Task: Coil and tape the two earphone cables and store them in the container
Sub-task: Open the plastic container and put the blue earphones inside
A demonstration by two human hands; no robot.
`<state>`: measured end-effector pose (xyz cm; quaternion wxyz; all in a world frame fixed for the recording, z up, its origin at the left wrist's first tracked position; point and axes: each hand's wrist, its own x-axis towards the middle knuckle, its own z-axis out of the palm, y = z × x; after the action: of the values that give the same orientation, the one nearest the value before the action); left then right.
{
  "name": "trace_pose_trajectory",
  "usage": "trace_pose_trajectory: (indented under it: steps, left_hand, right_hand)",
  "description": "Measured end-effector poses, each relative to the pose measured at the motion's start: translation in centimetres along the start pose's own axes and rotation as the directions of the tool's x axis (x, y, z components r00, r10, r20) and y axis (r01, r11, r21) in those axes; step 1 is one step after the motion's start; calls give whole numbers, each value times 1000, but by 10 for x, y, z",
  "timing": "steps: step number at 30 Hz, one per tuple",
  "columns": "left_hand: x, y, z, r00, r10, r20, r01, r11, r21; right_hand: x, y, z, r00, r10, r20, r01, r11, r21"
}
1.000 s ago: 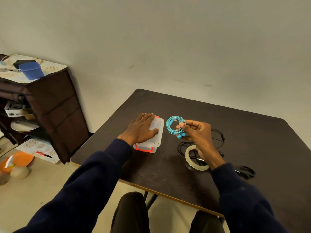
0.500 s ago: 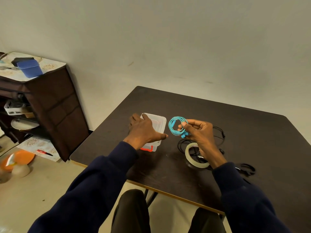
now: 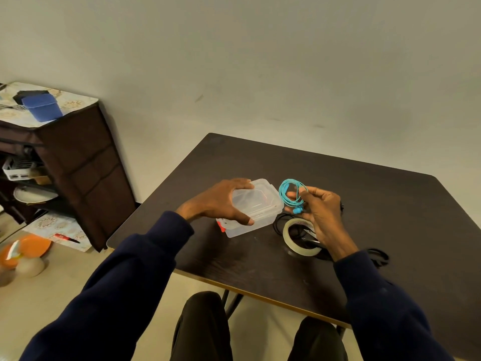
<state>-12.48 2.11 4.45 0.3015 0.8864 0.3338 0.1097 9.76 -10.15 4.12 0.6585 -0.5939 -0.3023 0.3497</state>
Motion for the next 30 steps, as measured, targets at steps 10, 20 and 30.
trace_pose_trajectory:
  steps: [10, 20, 30]
  left_hand:
    - [-6, -7, -3, 998, 7, -59, -9, 1000, -22]
    - [-18, -28, 0, 937, -146, -318, 26, 935, -353]
    - [-21, -28, 14, 873, -394, -287, -109, 417, -902]
  right_hand:
    - [3, -7, -11, 997, 76, 16, -76, 997, 5]
    - [-1, 5, 7, 987, 145, 67, -141, 988, -56]
    - [-15, -6, 1, 998, -56, 12, 57, 968, -246]
